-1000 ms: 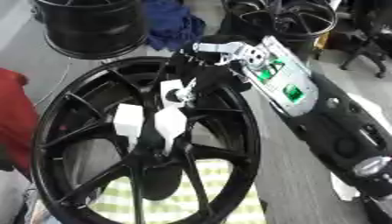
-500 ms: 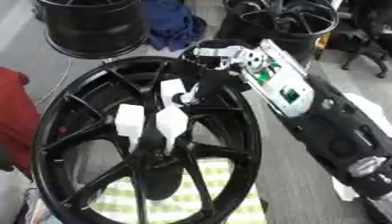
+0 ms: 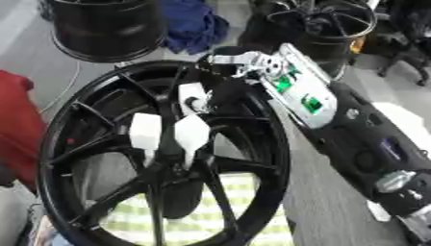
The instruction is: Pull the pin out of the wheel hub.
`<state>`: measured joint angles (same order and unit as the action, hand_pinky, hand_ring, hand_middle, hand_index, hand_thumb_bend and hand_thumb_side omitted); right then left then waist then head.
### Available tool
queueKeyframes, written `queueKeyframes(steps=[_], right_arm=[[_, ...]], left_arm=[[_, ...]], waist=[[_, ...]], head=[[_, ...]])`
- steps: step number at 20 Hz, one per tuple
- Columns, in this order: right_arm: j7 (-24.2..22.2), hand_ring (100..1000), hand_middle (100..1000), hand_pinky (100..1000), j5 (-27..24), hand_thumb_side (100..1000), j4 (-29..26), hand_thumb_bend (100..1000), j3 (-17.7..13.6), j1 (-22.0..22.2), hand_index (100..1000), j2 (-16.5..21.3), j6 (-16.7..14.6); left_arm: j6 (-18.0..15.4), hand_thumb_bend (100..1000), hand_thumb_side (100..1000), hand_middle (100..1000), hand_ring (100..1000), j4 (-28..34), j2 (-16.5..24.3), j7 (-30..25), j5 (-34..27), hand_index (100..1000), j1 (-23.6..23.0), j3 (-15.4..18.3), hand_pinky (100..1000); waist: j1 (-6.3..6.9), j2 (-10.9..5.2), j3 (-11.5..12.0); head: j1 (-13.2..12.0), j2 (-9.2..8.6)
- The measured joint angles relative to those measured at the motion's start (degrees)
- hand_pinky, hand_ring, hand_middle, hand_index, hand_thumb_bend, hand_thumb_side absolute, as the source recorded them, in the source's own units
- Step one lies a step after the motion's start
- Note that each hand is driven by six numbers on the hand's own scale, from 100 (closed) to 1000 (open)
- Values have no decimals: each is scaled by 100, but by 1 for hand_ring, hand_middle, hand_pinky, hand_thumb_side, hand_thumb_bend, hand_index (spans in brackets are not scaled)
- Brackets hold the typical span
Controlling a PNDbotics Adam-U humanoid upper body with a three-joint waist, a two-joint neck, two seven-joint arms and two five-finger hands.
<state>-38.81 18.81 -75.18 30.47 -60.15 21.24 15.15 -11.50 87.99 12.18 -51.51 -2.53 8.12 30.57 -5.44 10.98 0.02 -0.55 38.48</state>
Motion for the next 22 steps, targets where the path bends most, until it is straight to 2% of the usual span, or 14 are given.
queueKeyframes(steps=[7,13,17,22], right_arm=[[-107,721,630,729,134,289,49,159,27,-44,717,-68,-52],[-311,595,506,622,218,250,48,101,25,-78,600,-73,-77],[-401,519,428,530,244,212,5,100,17,-82,519,-70,-54],[-349,485,390,479,248,194,-170,100,-3,-57,484,0,-26]], left_arm=[[-25,100,867,620,672,-1,0,4,1,782,3,-1,693],[-29,100,868,620,671,-1,0,3,6,782,4,-2,693],[-29,100,867,620,671,-1,0,3,7,782,5,-2,693],[-27,100,867,620,671,-1,0,1,7,782,5,-2,694]], waist=[[-3,4,30],[-5,4,30],[-5,4,11],[-2,3,-1]], head=[[17,0],[17,2],[16,17],[14,18]])
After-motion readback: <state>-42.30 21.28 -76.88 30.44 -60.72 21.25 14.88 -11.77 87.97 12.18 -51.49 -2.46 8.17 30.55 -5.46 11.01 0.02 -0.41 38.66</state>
